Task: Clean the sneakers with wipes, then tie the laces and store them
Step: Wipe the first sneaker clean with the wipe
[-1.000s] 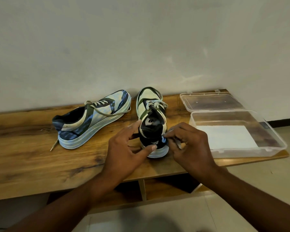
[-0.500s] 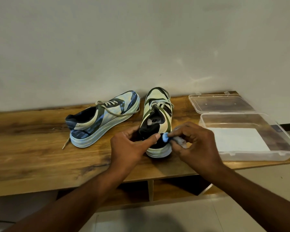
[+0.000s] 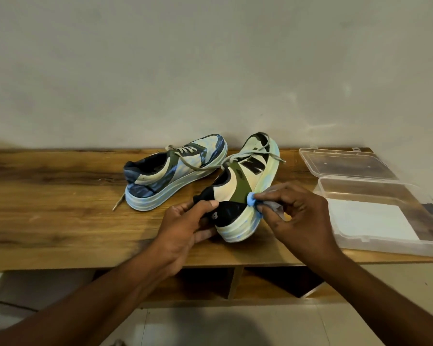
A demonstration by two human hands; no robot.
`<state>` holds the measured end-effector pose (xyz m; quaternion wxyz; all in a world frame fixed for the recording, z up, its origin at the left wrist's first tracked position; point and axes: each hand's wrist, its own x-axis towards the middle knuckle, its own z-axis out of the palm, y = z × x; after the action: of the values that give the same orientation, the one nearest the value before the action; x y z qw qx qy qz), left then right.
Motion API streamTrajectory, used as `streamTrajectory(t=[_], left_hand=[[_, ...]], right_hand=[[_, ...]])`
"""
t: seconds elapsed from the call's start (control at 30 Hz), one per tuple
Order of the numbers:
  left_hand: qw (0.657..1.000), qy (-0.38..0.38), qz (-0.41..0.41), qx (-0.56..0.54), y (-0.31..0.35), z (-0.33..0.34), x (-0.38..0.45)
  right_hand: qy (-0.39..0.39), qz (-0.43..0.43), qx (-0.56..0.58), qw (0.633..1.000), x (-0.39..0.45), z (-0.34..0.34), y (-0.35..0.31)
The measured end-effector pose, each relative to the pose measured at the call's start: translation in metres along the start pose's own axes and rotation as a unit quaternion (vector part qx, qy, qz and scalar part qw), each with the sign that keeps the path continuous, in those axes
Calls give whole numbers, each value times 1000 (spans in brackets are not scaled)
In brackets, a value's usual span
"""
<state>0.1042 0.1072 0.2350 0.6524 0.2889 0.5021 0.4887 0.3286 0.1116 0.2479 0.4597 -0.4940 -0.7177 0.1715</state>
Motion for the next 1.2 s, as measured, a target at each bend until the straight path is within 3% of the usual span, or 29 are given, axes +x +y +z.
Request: streamTrajectory(t=[0.23, 0.43, 0.5, 0.67, 0.77, 0.97, 1.03, 1.2], left_hand=[[999, 32, 15, 12, 7, -11, 0], [997, 64, 36, 25, 3, -11, 2], [997, 66, 34, 27, 3, -9, 3], [997, 76, 25, 21, 2, -9, 6], [996, 86, 26, 13, 0, -11, 8], [995, 97, 22, 9, 1, -12, 10], [995, 99, 20, 3, 1, -11, 11], [996, 93, 2, -16, 7, -8, 12]], right_hand=[[-4, -73, -79, 994, -17, 42, -38], [-107, -188, -204, 955, -37, 69, -42], [-91, -164, -190, 964, -29, 60, -43], [34, -24, -91, 995, 12, 34, -30], [-7, -56, -76, 995, 8, 46, -42], [-127, -167, -152, 966, -2, 67, -52], [-121, -134, -123, 976, 4, 58, -49], [-17, -32, -37, 999, 23, 31, -23]])
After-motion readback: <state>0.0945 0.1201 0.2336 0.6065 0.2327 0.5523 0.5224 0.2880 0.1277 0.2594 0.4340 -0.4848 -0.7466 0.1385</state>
